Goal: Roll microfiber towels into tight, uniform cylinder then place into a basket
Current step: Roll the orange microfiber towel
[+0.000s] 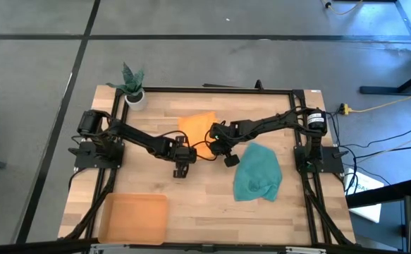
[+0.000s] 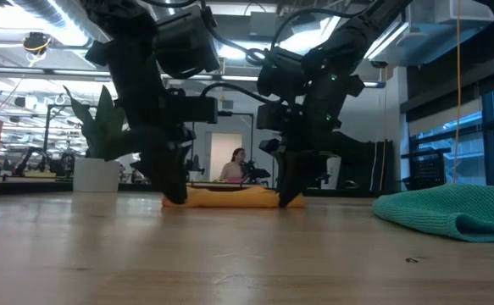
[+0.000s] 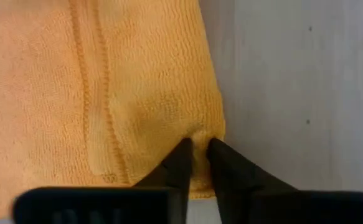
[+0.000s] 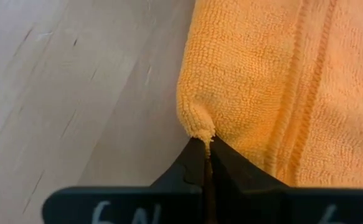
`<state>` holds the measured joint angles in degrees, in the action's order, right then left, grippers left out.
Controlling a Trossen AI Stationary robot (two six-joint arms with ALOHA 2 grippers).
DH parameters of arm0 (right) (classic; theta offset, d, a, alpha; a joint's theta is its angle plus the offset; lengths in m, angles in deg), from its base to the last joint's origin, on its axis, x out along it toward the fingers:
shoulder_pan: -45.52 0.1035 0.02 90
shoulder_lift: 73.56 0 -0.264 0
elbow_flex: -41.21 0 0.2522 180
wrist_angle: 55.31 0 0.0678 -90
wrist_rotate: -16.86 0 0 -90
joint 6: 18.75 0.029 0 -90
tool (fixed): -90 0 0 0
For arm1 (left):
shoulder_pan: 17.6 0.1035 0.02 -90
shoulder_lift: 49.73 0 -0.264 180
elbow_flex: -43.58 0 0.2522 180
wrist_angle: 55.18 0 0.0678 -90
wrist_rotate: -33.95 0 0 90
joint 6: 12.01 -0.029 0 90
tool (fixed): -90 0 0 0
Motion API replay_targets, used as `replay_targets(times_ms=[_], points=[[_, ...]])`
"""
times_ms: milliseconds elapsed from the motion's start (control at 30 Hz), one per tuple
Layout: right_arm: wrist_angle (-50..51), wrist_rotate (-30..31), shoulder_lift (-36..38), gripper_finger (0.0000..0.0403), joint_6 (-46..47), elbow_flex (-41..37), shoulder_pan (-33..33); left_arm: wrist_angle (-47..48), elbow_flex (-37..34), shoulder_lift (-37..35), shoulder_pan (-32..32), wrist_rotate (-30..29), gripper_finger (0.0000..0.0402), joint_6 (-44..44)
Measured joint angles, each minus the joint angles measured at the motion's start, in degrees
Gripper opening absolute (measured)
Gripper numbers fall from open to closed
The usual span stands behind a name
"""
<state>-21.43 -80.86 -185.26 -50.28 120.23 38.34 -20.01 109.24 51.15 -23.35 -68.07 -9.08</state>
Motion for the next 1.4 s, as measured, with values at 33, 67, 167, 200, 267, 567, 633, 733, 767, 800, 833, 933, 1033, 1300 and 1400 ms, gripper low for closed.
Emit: replay_targets(times_ms=[33, 67, 167, 200, 267, 567, 633, 733, 767, 800, 833, 933, 1033, 1300, 1400], points=[[0.0, 0.0, 0.0, 0.0009, 0.0, 0.0, 0.0, 0.1, 0.0, 0.0, 0.0, 0.4, 0.0022, 0.7], [0.0, 0.0, 0.0, 0.0009, 0.2, 0.0, 0.0, 0.1, 0.0, 0.0, 0.2, 0.8, 0.0012, 1.6], [0.0, -0.1, 0.0, 0.0009, 2.5, 0.0, 0.0, 0.2, 0.0, 0.0, 1.3, 4.0, 0.0006, 5.0], [0.1, -0.5, 0.0, 0.0009, 2.8, 0.0, 0.0, 0.2, 0.0, 0.0, 1.6, 5.4, 0.0004, 6.2], [0.3, -1.8, 0.1, 0.0009, 3.9, 0.0, -0.2, 0.3, -0.1, -0.5, 2.2, 8.2, 0.0002, 8.9], [3.6, -8.4, 2.0, 0.0009, 7.4, 0.2, -1.7, 2.6, 1.6, -2.5, 4.5, 17.8, 0.0, 10.2], [4.9, -11.1, 2.4, 0.0009, 7.5, 0.8, -2.4, 2.9, 1.6, -2.4, 5.2, 20.3, 0.0, 10.4], [6.8, -16.5, 2.4, 0.0009, 9.1, 2.2, -3.4, 3.6, 1.6, -2.5, 6.0, 22.7, 0.0, 10.5], [7.3, -18.6, 2.4, 0.0009, 10.0, 2.6, -3.8, 3.6, 1.6, -2.5, 6.2, 23.1, 0.0, 10.5], [7.3, -20.5, 2.5, 0.0009, 10.4, 2.9, -4.1, 3.7, 1.6, -2.5, 6.4, 23.2, 0.0, 10.6], [7.3, -21.4, 2.5, 0.0009, 10.8, 3.1, -4.4, 4.0, 1.6, -2.8, 6.7, 23.1, 0.0, 10.8], [8.0, -22.2, 2.5, 0.0009, 14.3, 3.9, -5.0, 4.3, 1.6, -3.9, 7.6, 23.0, 0.0, 11.8], [8.3, -22.3, 2.5, 0.0009, 16.4, 4.0, -5.6, 5.3, 1.6, -5.4, 8.4, 22.0, 0.0, 12.0], [9.1, -22.4, 2.6, 0.0009, 22.1, 4.0, -7.7, 6.8, 1.6, -9.2, 10.7, 15.8, 0.0, 14.6], [8.9, -22.4, 2.6, 0.0009, 24.1, 4.1, -8.8, 7.0, 1.6, -9.1, 11.2, 14.8, 0.0, 15.1]])
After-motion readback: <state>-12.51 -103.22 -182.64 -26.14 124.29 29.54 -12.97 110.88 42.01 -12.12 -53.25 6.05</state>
